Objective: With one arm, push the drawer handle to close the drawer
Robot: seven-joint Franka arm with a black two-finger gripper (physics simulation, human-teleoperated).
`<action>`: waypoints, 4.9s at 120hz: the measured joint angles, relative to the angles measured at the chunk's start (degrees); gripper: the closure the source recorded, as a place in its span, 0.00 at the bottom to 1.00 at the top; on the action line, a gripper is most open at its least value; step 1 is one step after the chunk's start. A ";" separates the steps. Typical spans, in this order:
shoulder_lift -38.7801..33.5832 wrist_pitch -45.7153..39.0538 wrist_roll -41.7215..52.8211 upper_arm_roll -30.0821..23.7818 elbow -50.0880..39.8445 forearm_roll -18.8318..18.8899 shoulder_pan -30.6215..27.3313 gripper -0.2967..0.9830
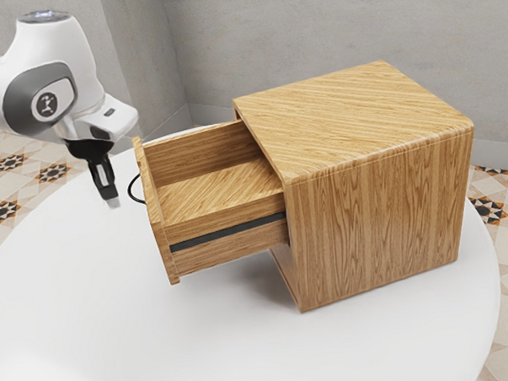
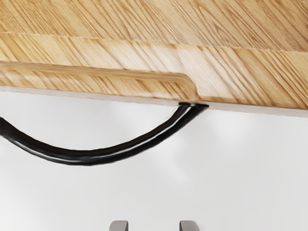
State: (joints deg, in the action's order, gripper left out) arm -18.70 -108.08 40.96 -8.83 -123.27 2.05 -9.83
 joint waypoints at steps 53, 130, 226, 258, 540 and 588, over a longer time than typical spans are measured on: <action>5.35 -11.21 12.79 1.19 -0.07 2.55 -0.02 0.84; 7.16 -15.18 20.51 -0.41 0.69 -2.60 1.01 0.85; 10.83 -16.08 21.78 -4.66 5.70 -3.93 2.65 0.85; 12.32 -16.58 21.46 -4.76 6.59 -3.71 3.14 0.85; 25.63 -17.26 21.60 -8.81 21.14 -2.51 5.55 0.85; 25.87 -17.25 21.66 -8.83 21.30 -2.41 5.46 0.85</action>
State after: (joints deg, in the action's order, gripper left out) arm 7.17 -125.33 62.61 -17.65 -101.97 -0.36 -4.37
